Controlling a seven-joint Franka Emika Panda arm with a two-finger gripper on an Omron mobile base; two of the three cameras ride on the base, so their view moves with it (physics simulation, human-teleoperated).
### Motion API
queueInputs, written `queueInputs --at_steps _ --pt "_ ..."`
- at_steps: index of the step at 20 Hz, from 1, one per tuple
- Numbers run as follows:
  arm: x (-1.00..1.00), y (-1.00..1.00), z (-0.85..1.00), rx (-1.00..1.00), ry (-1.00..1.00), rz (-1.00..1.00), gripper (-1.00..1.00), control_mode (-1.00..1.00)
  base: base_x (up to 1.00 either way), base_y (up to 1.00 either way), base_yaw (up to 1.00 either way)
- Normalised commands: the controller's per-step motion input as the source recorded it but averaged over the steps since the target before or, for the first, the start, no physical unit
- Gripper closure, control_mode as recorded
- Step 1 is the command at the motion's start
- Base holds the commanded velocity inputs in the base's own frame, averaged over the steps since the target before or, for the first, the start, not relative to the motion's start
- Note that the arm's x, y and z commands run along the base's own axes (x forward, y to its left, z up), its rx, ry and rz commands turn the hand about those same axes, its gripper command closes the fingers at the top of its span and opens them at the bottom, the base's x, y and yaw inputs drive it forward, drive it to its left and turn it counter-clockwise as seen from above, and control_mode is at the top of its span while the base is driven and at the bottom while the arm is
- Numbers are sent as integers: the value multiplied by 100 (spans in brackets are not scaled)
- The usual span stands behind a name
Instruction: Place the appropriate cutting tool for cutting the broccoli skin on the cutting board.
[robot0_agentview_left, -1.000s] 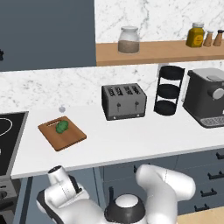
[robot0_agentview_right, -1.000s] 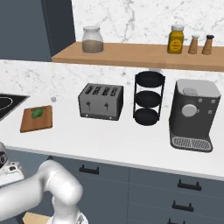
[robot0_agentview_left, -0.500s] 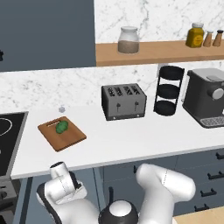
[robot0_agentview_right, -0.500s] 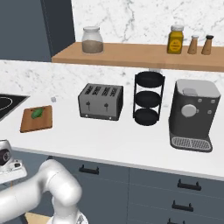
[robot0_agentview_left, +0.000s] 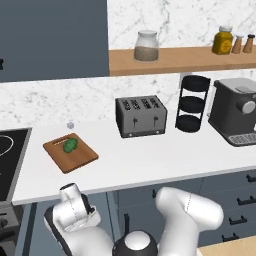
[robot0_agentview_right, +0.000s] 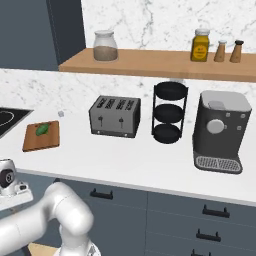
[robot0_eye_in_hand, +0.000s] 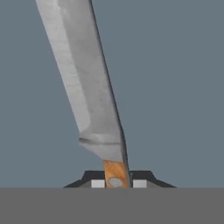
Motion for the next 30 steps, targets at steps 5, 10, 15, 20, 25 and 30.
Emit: queueInputs --at_steps 5,10,15,20,25,30 --pt "-38 21 53 0 -1 8 100 -100 0 0 0" --pt "-12 37 100 0 0 11 100 -100 0 0 0" --pt "-10 25 100 0 0 13 100 -100 0 0 0" --pt "12 4 100 0 0 11 100 -100 0 0 0" --pt "67 -3 98 0 -1 8 100 -100 0 0 0" --pt "100 -2 44 0 -12 8 100 -100 0 0 0"
